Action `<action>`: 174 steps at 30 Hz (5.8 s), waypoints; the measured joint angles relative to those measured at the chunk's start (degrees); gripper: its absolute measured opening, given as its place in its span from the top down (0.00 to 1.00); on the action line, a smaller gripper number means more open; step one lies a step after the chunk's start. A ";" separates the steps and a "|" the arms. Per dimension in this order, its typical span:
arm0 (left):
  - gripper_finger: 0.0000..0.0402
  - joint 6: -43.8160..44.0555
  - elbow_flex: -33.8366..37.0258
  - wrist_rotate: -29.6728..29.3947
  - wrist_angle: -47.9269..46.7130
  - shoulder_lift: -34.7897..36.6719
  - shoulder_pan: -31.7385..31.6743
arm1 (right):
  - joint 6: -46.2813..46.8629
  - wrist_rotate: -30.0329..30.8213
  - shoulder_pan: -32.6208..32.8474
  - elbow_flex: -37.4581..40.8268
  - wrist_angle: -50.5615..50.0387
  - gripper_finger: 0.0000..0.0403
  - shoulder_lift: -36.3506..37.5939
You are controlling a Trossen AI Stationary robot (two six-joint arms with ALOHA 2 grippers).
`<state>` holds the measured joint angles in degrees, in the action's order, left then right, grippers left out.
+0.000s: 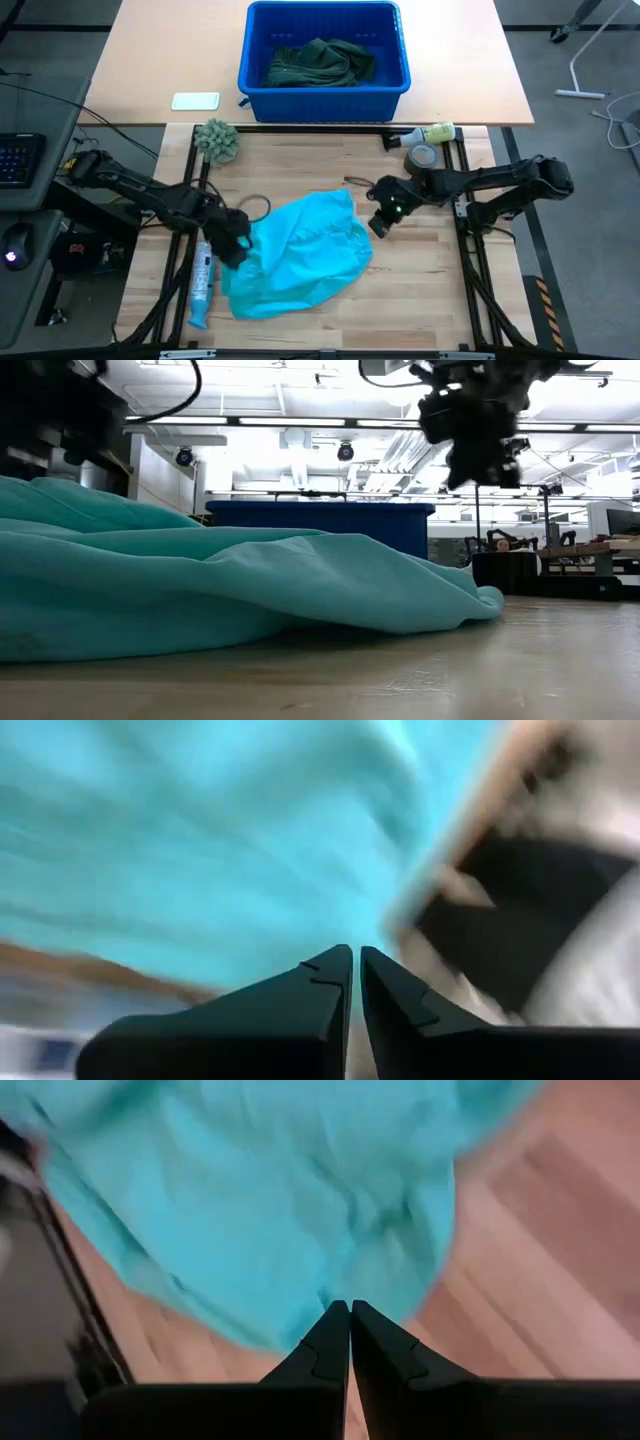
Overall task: Fold laundry
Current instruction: Fold the light blue shorts
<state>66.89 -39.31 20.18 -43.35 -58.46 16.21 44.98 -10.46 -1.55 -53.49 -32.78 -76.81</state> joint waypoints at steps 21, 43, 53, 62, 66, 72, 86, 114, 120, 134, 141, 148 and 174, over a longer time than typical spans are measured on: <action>1.00 -12.73 0.02 -27.35 5.18 -4.14 -4.37 | 10.26 -1.05 3.16 -0.02 18.89 0.79 -14.96; 1.00 -11.49 0.02 -25.30 7.50 -12.07 -5.31 | 11.83 4.56 1.54 -0.02 23.80 0.62 -24.83; 1.00 -9.92 0.02 -27.24 7.48 -12.07 -5.31 | 10.02 1.80 2.46 -0.02 24.70 0.62 -25.27; 1.00 -9.94 0.02 -28.43 7.48 -12.07 -5.31 | 7.54 5.00 1.93 -0.02 24.77 0.62 -25.53; 1.00 -9.97 0.02 -28.46 7.49 -12.07 -5.31 | 7.47 4.22 1.80 -0.02 24.76 0.62 -25.67; 1.00 -10.01 0.02 -28.87 7.48 -12.07 -5.31 | 7.45 3.04 1.95 -0.09 25.45 0.62 -27.09; 1.00 -10.10 0.02 -29.94 7.43 -12.04 -5.31 | 7.64 0.70 1.94 -0.11 28.75 0.75 -29.30; 1.00 -19.76 0.02 -32.78 5.68 -12.04 -12.22 | 2.97 -10.08 1.32 0.00 1.88 1.00 -9.57; 1.00 -21.06 0.02 -31.65 6.15 -12.04 -13.56 | 1.22 -12.47 1.34 0.00 -1.53 1.00 -9.76; 1.00 -23.34 -0.07 -14.29 29.22 -14.27 -10.36 | 0.48 -12.27 1.16 -0.02 -1.31 1.00 -9.78; 1.00 -24.22 0.02 -9.58 19.04 -14.38 -10.15 | -0.03 -12.26 1.15 -0.02 -1.31 1.00 -9.80; 1.00 -23.25 5.61 -12.93 26.62 -20.06 -8.50 | 0.01 -12.79 1.16 -0.04 -1.28 1.00 -9.82; 1.00 -27.78 8.36 -11.22 34.40 -27.96 -10.95 | -2.52 -20.72 12.39 -0.07 -17.71 1.00 -9.82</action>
<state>39.11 -30.95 8.96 -8.95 -86.42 5.26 42.46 -31.19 10.84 -53.56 -50.49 -86.63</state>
